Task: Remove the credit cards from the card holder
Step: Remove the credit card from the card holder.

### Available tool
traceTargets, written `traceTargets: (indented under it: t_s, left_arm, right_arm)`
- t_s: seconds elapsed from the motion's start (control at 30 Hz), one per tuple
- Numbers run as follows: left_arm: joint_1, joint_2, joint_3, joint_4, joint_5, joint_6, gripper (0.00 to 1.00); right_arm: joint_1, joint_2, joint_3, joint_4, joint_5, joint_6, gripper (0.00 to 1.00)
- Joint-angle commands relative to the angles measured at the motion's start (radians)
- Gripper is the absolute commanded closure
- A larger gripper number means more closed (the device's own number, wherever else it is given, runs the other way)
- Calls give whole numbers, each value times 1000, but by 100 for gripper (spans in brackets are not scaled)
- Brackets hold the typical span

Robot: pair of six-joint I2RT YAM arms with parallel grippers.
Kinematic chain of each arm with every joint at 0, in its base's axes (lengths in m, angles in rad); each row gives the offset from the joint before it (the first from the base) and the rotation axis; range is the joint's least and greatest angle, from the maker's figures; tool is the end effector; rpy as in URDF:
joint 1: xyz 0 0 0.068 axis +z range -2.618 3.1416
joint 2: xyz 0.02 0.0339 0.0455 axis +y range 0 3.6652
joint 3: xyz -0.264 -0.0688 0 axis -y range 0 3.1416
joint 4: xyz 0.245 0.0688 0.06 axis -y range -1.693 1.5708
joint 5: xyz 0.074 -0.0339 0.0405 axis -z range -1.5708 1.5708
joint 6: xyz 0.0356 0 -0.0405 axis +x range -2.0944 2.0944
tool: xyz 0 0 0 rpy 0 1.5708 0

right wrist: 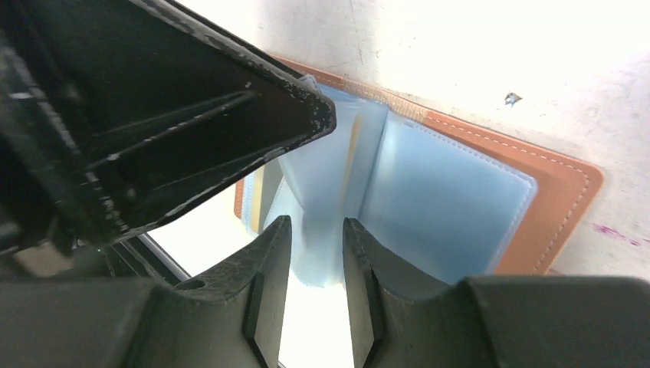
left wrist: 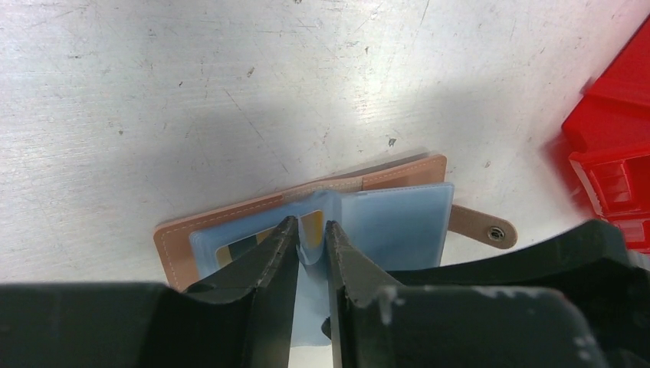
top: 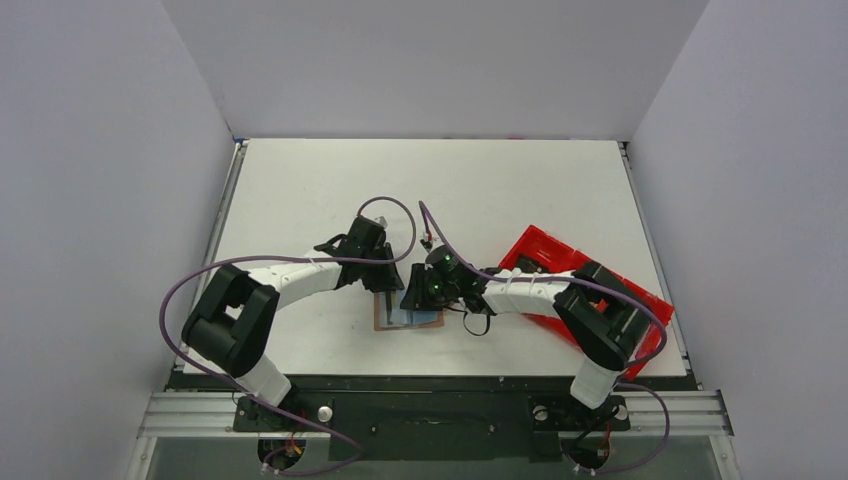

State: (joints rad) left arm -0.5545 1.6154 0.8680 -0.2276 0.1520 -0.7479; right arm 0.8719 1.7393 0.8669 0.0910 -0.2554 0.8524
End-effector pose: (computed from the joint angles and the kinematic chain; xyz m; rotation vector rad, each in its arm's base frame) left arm 0.2637 -0.1697 0.1643 -0.1964 2.6742 -0.6612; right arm 0.2149 0.2697 0.1483 -0.1655 2.6159 1.0465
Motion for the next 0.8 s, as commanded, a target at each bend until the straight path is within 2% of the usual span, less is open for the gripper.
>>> traceTargets:
  t_s: [0.0,0.13,0.37,0.43,0.77]
  left_arm:
    - [4,-6,-4,41,15,-1,85]
    - [2,-11,-5,51,36,-7,86]
    - [-2,-43,-2,50,75,-9,67]
    - [-6,-44,0,51,86,-10,65]
    - [-47,-37,17,78,114,-36,63]
  right_arm:
    - [19,-77,68,-81,73,-48,71]
    - [31,-97,85,-134,100,-60,71]
    - [34,-166,91,-208,163,-81,71]
    - [34,-188,89,-220,177,-85,71]
    - [34,-277,71,-270,230,-91,71]
